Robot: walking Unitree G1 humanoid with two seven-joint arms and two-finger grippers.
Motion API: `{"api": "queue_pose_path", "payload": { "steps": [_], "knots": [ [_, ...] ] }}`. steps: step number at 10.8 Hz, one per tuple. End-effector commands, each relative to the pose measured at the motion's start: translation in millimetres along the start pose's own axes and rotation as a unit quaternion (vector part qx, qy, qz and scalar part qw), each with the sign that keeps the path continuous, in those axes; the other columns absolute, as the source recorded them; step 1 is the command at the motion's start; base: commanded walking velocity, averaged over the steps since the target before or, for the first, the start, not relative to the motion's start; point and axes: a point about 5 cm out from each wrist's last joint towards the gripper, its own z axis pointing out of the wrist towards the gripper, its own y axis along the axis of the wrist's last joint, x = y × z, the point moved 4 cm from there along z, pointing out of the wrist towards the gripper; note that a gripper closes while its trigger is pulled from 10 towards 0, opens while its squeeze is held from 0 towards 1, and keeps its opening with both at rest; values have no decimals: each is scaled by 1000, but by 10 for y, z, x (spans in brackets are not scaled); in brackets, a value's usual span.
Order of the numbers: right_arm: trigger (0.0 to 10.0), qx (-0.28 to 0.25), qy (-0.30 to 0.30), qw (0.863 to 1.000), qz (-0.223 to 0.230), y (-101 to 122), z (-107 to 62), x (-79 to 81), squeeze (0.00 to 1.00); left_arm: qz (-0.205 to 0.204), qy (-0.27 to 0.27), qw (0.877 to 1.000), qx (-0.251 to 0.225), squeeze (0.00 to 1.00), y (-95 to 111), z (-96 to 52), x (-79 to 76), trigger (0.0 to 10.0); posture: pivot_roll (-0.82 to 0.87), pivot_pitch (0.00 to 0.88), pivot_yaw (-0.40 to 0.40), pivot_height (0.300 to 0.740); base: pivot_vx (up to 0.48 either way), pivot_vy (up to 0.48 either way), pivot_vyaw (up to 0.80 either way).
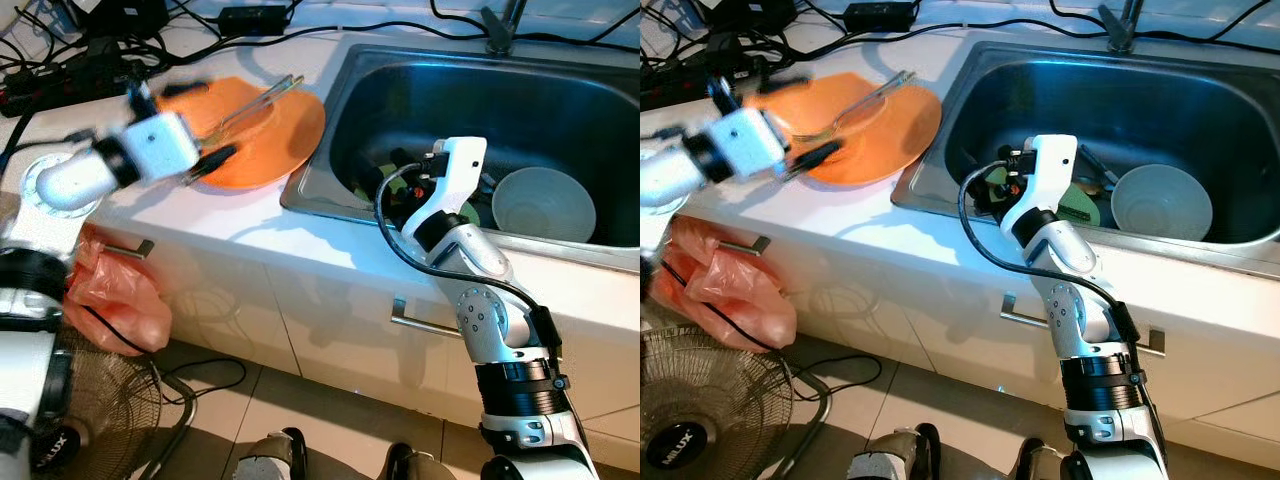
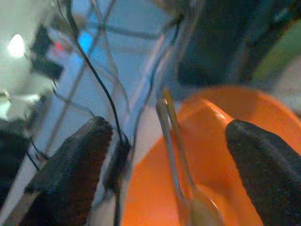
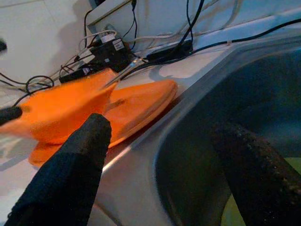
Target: Kitchen organization
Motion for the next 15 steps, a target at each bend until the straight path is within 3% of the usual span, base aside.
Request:
{"api": "queue_pose_path", "payload": {
  "steps": [1, 4, 6, 8, 9, 10, 12, 15],
  "knots": [
    [10000, -1, -2, 1000, -1, -3, 10, -1, 0, 8, 15, 1000, -16, 1000, 71, 6, 99, 10000, 151, 161, 92, 740, 0, 0, 0],
    [10000, -4, 0, 1000, 0, 7, 30, 9, 0, 1, 24, 999, -42, 1000, 184, 48, 99, 10000, 154, 155, 98, 740, 0, 0, 0],
    [10000, -5, -2, 1000, 1, 0, 28, 0, 0, -6, 100, 991, -94, 1000, 495, 84, 360, 10000, 156, 151, 98, 740, 0, 0, 0],
    [10000, -4, 0, 1000, 2, -8, 45, -2, 0, -28, 182, 979, -90, 1000, 524, -50, 518, 10000, 166, 146, 88, 740, 0, 0, 0],
    [10000, -3, 1, 1000, 1, -10, 52, -1, 0, -39, 198, 976, -78, 1000, 484, -95, 514, 10000, 168, 144, 87, 740, 0, 0, 0],
    [10000, -4, 4, 1000, 0, -6, 70, 3, 0, -78, 264, 960, -39, 1000, 331, -243, 526, 10000, 171, 136, 88, 740, 0, 0, 0],
    [10000, -7, 3, 1000, 0, 0, 88, -2, 0, -107, 356, 928, 19, 1000, 144, -436, 577, 10000, 175, 126, 94, 740, 0, 0, 0],
    [10000, -10, 1, 1000, 0, -8, 91, -18, 0, -75, 448, 882, 123, 1000, -128, -781, 697, 10000, 174, 110, 104, 740, 0, 0, 0]
  ]
}}
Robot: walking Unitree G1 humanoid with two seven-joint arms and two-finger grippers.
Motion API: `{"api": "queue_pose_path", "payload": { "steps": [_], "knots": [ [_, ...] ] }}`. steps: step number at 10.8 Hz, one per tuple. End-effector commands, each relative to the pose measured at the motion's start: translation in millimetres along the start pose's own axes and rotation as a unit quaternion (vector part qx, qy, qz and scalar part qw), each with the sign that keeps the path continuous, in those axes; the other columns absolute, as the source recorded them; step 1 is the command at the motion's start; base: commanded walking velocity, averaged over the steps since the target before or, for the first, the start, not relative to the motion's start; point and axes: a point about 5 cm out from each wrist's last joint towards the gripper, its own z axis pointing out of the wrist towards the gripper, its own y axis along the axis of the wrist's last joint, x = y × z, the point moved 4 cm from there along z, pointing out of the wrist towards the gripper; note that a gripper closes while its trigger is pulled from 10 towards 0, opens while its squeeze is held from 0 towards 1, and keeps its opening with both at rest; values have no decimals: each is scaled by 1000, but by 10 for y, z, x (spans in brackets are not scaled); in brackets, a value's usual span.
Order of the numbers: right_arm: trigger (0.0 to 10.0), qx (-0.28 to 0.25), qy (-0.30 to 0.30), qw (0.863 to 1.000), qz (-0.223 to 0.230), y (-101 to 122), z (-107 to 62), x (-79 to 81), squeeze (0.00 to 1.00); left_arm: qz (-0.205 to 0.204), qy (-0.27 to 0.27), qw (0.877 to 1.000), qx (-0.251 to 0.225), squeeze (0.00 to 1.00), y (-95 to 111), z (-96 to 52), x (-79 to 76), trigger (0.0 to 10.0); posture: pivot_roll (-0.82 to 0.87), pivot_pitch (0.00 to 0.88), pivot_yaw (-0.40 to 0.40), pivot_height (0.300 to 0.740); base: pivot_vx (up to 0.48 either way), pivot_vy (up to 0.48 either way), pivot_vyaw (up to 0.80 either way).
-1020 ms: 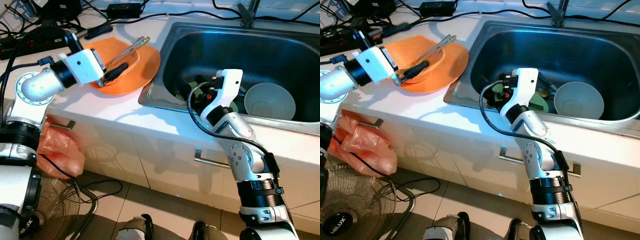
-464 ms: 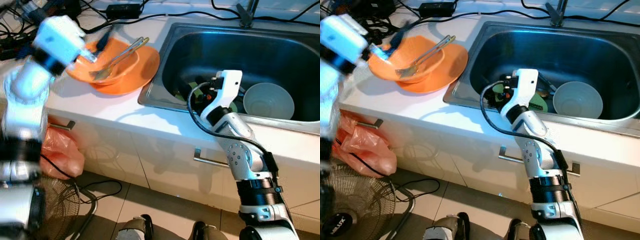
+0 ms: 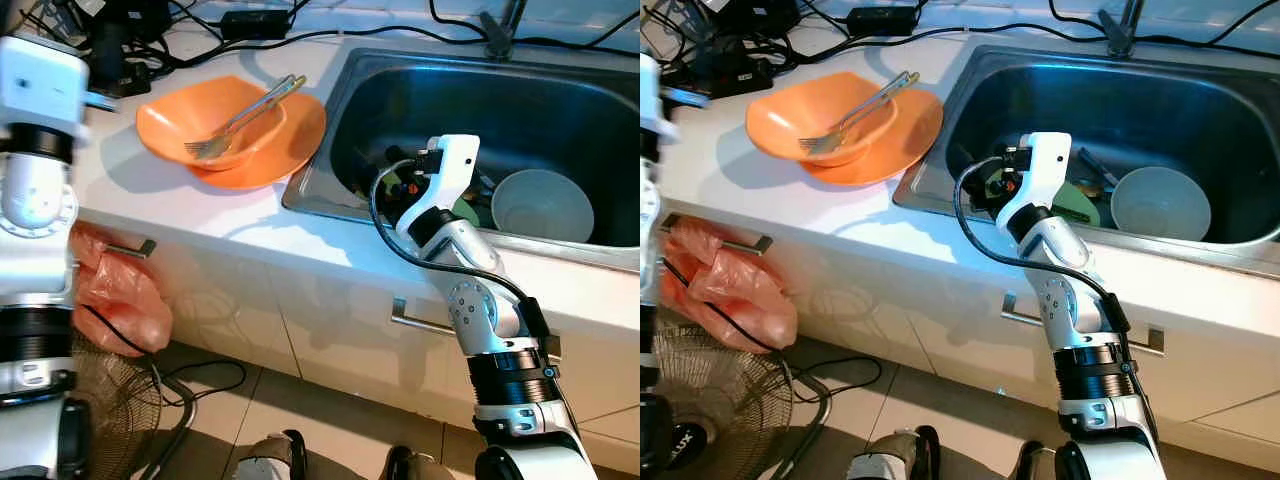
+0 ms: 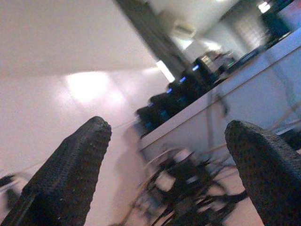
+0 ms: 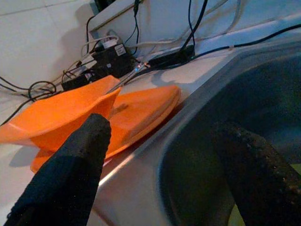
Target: Kitchen organization
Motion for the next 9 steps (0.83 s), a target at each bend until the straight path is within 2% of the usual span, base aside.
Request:
{"api": "queue_pose_path", "payload": {
  "steps": [1, 2, 3, 4, 6, 8, 9],
  "knots": [
    [10000, -4, 1, 1000, -6, 13, 10, 0, 0, 16, 33, 999, 26, 1000, -93, 9, 168, 10000, 174, 110, 104, 740, 0, 0, 0],
    [10000, -5, -1, 1000, -6, 11, 5, -5, 0, 18, 74, 995, 64, 400, -202, 9, 314, 10000, 169, 108, 109, 740, 0, 0, 0],
    [10000, -5, -2, 1000, -6, 5, -4, -9, 0, 12, 93, 991, 98, 0, -315, -19, 368, 10000, 168, 112, 109, 740, 0, 0, 0],
    [10000, -4, -3, 1000, -6, -2, -11, -11, 0, -15, 100, 986, 136, 0, -459, -87, 335, 10000, 166, 116, 109, 740, 0, 0, 0],
    [10000, -4, -4, 1000, -6, -2, -18, -15, 0, -59, 98, 978, 176, 0, -602, -190, 182, 10000, 161, 119, 108, 740, 0, 0, 0],
    [10000, -1, -2, 1000, -7, -9, -28, -16, 0, -129, 80, 956, 249, 0, -824, -247, -79, 10000, 153, 123, 107, 740, 0, 0, 0],
    [10000, 13, 41, 999, -18, -29, -51, 82, 0, -145, 63, 947, 280, 0, -915, -244, -210, 10000, 148, 125, 110, 740, 0, 0, 0]
  ]
}}
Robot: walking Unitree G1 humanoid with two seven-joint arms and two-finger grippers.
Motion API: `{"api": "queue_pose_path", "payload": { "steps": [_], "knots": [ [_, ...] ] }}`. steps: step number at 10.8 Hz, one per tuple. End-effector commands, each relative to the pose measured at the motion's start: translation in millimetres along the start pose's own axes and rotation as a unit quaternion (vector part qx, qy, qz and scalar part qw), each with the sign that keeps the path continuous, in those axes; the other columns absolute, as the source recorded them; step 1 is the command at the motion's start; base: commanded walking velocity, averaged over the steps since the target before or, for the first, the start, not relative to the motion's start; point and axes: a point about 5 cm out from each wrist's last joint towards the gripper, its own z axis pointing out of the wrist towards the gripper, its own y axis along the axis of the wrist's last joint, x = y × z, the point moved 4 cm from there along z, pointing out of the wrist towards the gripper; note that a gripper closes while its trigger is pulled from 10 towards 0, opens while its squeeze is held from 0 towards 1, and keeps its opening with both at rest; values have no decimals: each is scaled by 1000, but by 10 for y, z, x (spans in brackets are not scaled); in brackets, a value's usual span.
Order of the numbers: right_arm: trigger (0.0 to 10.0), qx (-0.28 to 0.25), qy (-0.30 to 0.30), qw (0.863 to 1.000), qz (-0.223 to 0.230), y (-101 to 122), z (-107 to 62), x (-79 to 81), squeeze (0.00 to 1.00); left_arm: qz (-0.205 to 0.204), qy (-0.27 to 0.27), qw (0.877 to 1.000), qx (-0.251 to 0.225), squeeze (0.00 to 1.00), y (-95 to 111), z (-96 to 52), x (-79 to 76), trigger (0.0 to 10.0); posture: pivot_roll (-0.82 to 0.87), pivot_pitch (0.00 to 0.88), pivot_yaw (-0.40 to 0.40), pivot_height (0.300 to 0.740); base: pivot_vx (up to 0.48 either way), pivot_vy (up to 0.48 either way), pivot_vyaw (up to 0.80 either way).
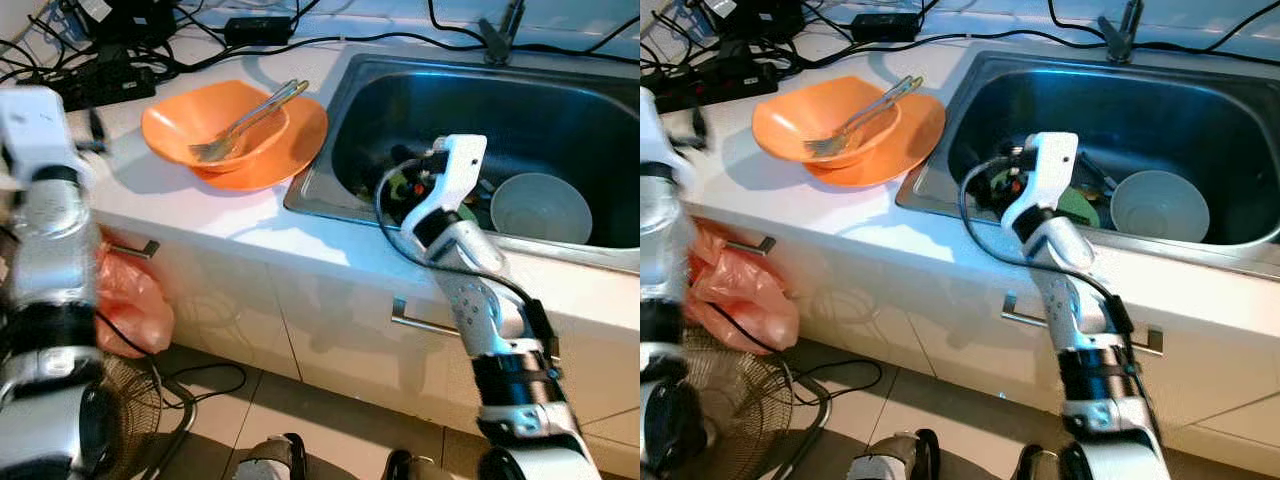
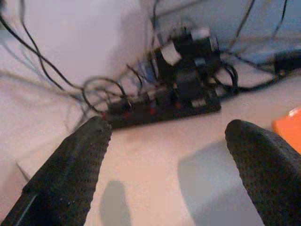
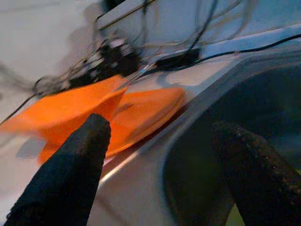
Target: Kitchen organization
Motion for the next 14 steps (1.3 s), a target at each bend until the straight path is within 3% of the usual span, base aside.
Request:
{"api": "queue_pose_path", "payload": {
  "steps": [1, 3, 5, 9, 14],
  "knots": [
    [10000, 5, 24, 1000, -7, 7, -4, 86, 0, -5, -5, 1000, 21, 0, -47, 23, -16, 10000, 144, 128, 112, 740, 0, 0, 0],
    [10000, 7, 20, 1000, -9, 27, -49, 24, 0, -19, -10, 998, 52, 0, -132, 94, -50, 10000, 131, 135, 110, 740, 0, 0, 0],
    [10000, 23, 79, 997, -12, -14, -124, 201, 0, -13, -22, 997, 68, 0, -177, 150, -58, 10000, 120, 144, 112, 740, 0, 0, 0],
    [10000, 39, 95, 995, -12, -49, -248, 244, 0, 20, -74, 992, 99, 0, -225, 227, -101, 10000, 97, 164, 120, 740, 0, 0, 0],
    [10000, 51, 100, 994, -11, -75, -282, 277, 0, 60, -193, 975, 93, 0, -178, 193, -587, 10000, 96, 172, 116, 740, 0, 0, 0]
  ]
}}
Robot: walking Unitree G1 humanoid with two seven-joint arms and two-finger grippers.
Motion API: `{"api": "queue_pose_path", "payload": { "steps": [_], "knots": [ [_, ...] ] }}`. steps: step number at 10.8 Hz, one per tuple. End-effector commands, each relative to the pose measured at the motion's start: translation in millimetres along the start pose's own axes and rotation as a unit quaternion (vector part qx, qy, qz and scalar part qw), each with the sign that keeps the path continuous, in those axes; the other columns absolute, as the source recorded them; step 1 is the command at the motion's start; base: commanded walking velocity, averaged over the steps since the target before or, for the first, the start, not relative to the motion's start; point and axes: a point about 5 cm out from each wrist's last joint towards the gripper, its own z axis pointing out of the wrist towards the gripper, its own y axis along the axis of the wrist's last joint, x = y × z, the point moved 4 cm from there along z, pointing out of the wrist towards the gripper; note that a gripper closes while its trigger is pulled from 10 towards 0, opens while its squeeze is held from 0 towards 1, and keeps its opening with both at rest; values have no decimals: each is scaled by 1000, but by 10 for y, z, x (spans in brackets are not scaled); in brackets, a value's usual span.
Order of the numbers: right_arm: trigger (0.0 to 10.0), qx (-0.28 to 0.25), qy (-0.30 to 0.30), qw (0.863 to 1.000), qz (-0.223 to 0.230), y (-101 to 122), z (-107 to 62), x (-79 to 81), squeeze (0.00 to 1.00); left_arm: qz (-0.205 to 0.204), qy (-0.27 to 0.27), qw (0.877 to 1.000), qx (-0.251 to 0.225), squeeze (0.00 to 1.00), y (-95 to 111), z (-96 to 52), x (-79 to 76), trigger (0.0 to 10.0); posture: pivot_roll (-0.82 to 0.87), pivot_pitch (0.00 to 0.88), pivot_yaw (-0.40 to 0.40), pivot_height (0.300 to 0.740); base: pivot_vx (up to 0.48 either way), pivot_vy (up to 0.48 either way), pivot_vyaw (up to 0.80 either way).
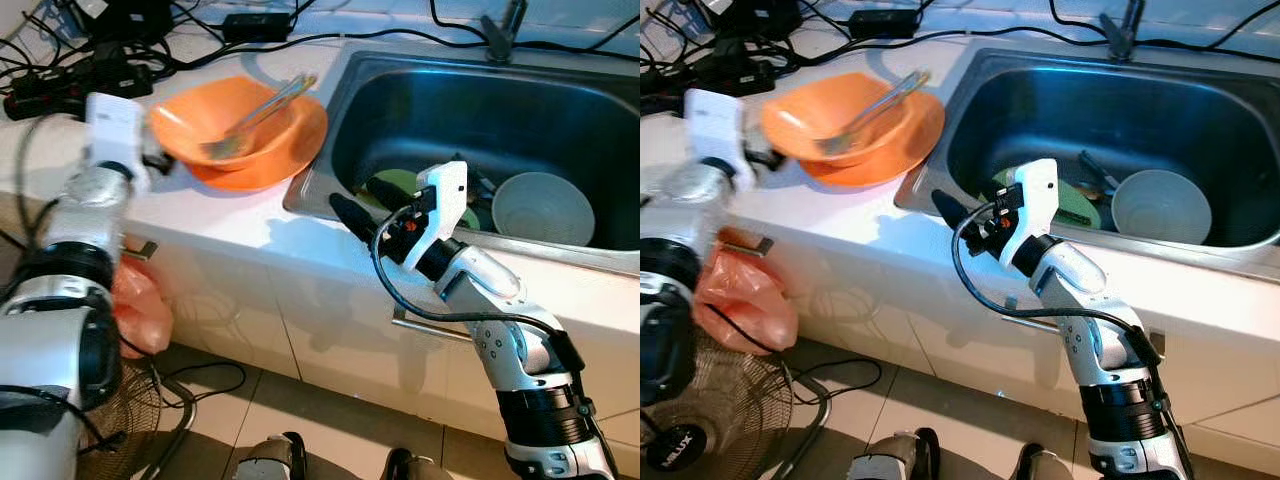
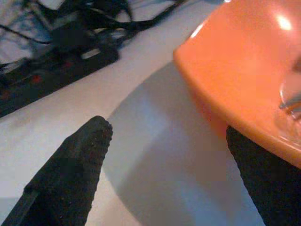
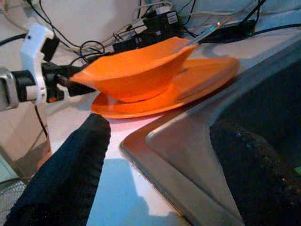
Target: Kitchen organization
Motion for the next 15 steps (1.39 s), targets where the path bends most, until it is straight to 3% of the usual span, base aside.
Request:
{"api": "queue_pose_path", "payload": {
  "steps": [1, 2, 4, 7, 8, 9, 11, 12, 13, 15],
  "knots": [
    [10000, 0, 12, 1000, 2, 6, -5, 53, 0, 10, -16, 1000, -10, 0, 92, 22, -52, 10000, 93, 170, 119, 740, 0, 0, 0],
    [10000, 1, 12, 1000, 2, 5, -6, 55, 0, 18, -44, 999, -16, 0, 150, 49, -211, 10000, 91, 169, 121, 740, 0, 0, 0],
    [10000, 1, 10, 1000, 1, 6, -8, 58, 0, 20, -46, 999, -17, 0, 167, 55, -232, 10000, 85, 168, 127, 740, 0, 0, 0],
    [10000, 3, 6, 1000, 2, -14, -19, 56, 0, 23, 10, 1000, 9, 0, 0, -11, 102, 10000, 94, 169, 126, 740, 0, 0, 0],
    [10000, 3, 7, 1000, 2, -19, -6, 50, 0, 25, 36, 999, 19, 0, -97, -72, 288, 10000, 106, 166, 124, 740, 0, 0, 0],
    [10000, 3, 8, 1000, 2, -18, 0, 48, 0, 24, 49, 998, 19, 0, -118, -95, 351, 10000, 109, 164, 125, 740, 0, 0, 0],
    [10000, 3, 9, 1000, 2, -24, 18, 42, 0, 6, 128, 992, -21, 0, -74, -215, 614, 10000, 120, 156, 125, 740, 0, 0, 0],
    [10000, 3, 8, 1000, 2, -29, 26, 40, 0, 5, 153, 987, -45, 0, -23, -268, 656, 10000, 125, 152, 122, 740, 0, 0, 0],
    [10000, 3, 2, 1000, 2, -31, 53, 19, 0, -3, 154, 985, -75, 0, -24, -323, 504, 10000, 125, 145, 121, 740, 0, 0, 0],
    [10000, 1, -11, 1000, 1, -21, 76, -22, 0, -24, 93, 994, -60, 0, -145, -328, 41, 10000, 120, 139, 116, 740, 0, 0, 0]
  ]
}}
